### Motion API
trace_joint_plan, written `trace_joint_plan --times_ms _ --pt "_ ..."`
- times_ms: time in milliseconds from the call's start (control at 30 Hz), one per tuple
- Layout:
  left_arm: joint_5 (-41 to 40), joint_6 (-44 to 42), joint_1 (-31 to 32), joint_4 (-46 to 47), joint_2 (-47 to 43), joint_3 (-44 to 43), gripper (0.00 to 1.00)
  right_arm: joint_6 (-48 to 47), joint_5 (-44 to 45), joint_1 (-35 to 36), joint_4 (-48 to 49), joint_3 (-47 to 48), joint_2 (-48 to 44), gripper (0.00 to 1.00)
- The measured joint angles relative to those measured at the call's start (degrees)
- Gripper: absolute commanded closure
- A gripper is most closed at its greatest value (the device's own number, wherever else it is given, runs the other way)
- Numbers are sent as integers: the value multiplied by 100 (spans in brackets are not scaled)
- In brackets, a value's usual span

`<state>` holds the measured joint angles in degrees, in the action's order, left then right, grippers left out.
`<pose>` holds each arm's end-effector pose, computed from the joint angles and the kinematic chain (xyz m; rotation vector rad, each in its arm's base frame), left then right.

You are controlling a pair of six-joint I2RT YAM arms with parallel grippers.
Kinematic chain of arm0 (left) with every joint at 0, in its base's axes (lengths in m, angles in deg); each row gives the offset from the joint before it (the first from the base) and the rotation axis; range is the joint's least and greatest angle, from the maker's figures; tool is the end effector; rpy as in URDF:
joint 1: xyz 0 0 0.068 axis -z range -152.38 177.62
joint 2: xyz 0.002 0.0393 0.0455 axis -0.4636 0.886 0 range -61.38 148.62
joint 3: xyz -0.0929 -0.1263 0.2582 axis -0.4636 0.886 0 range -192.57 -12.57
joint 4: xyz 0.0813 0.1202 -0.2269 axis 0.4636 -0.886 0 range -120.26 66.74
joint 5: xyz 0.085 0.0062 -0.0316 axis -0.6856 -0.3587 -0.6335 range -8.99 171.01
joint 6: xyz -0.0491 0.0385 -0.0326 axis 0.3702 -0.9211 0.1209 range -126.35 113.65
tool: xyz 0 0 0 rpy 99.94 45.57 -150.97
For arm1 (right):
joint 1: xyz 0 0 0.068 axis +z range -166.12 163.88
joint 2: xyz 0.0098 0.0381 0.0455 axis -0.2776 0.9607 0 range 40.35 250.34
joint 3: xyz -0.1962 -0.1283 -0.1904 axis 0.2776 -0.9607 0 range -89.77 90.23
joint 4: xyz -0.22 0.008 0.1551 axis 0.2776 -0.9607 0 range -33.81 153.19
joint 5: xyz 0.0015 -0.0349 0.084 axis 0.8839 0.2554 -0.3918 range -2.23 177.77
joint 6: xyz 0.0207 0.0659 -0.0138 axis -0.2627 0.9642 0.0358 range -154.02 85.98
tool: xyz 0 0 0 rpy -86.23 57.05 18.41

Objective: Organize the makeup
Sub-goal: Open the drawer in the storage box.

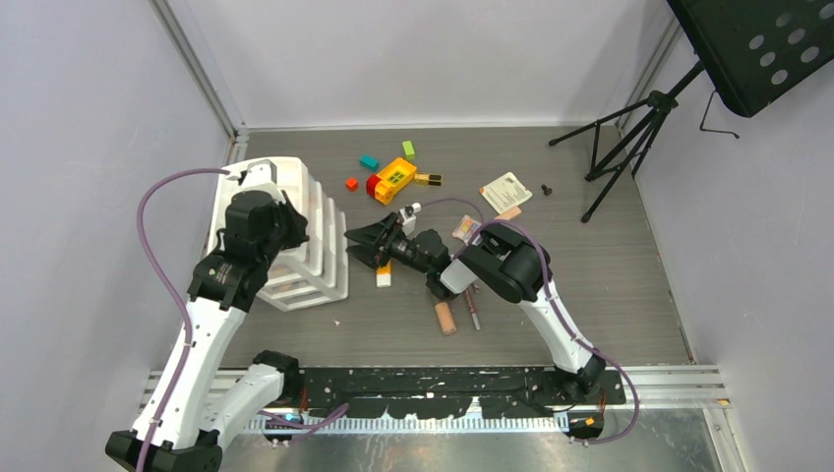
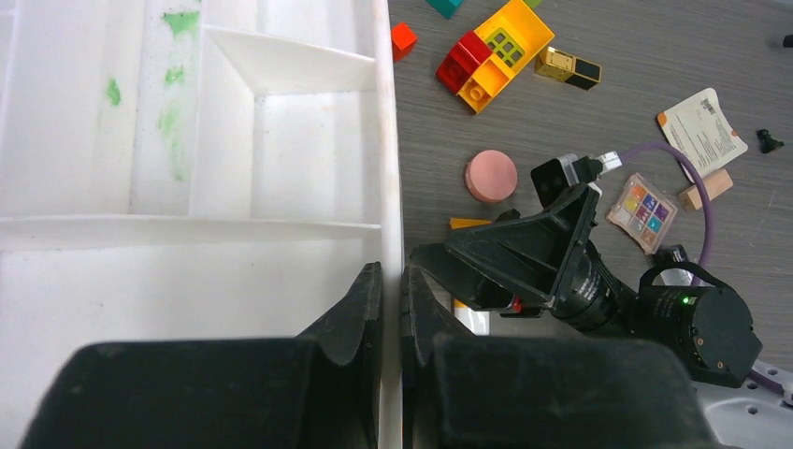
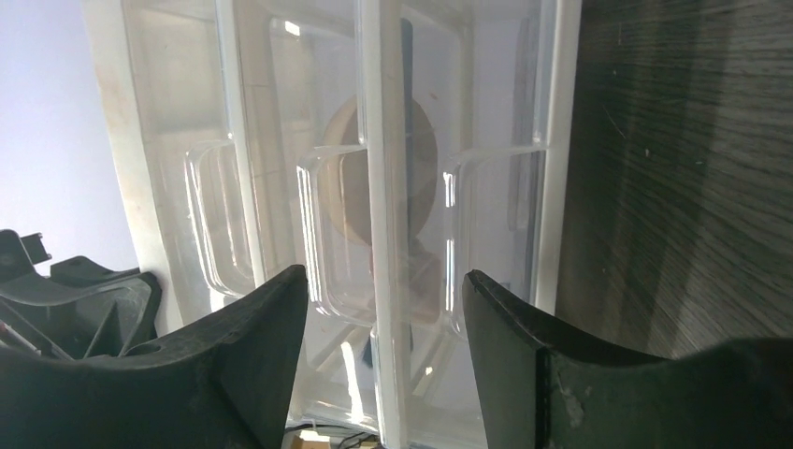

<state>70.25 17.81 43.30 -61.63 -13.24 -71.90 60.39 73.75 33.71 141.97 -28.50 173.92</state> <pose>0.1731 -0.0374 0.3810 -0.2680 2.0273 -0.2439 0.3029 0.3803 0.1181 0.4784 1.8563 2.0961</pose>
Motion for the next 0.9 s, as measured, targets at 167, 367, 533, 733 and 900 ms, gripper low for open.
trace_joint_plan --times_ms 167,367,533,733,900 --pt "37 74 0 9 2 0 100 2 0 22 4 195 63 33" --pt "55 92 0 44 37 0 100 7 2 42 4 271 177 33" --pt "59 98 0 55 37 0 100 4 0 59 -50 282 286 33" --pt "94 101 0 83 46 0 100 26 -2 63 -85 378 345 33" --pt "96 107 0 125 61 0 100 111 -4 66 7 507 358 33"
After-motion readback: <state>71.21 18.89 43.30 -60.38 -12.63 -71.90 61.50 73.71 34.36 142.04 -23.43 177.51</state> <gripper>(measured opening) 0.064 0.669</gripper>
